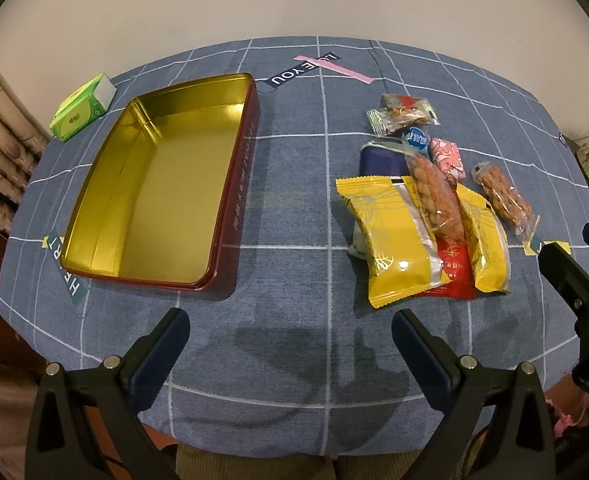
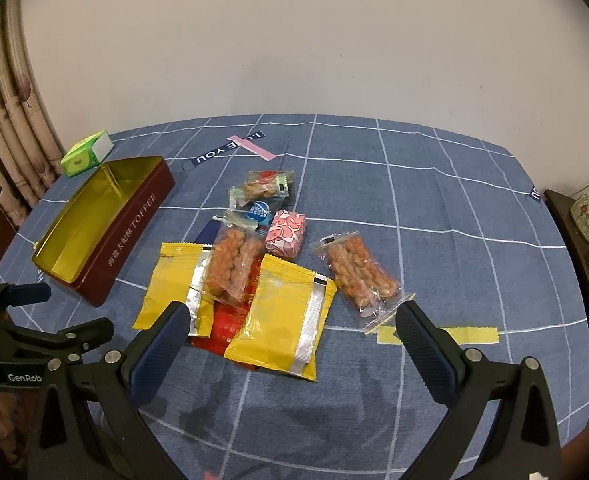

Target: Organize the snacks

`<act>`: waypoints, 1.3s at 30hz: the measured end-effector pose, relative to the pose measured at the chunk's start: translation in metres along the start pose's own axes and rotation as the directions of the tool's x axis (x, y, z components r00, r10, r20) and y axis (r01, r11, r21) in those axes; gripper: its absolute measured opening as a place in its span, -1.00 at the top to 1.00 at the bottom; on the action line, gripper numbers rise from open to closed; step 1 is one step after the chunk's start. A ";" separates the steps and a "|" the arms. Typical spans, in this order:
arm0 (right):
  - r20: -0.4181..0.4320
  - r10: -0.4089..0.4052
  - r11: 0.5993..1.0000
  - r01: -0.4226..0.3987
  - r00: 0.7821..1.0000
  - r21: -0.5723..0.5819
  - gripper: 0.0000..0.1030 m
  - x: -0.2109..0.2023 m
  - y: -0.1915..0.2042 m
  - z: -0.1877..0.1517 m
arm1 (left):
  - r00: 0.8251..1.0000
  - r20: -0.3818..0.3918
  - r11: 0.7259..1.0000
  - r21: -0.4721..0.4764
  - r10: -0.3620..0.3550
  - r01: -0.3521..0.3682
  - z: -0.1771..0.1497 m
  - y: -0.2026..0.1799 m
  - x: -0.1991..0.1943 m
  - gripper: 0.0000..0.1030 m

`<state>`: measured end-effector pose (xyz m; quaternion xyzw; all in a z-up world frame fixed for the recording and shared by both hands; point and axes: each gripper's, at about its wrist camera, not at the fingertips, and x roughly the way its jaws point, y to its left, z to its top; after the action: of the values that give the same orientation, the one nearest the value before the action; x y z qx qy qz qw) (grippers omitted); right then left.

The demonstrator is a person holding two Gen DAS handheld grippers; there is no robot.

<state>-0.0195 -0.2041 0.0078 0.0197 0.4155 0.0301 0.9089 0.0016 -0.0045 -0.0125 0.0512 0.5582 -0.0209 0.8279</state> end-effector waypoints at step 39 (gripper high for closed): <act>-0.010 0.004 1.000 -0.004 1.000 0.008 -0.98 0.003 0.002 -0.003 | 1.000 0.005 1.000 0.011 0.002 -0.002 0.000 -0.004 0.002 -1.00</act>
<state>-0.0198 -0.2023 0.0037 0.0241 0.4202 0.0304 0.9066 0.0021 -0.0089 -0.0144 0.0562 0.5559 -0.0234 0.8290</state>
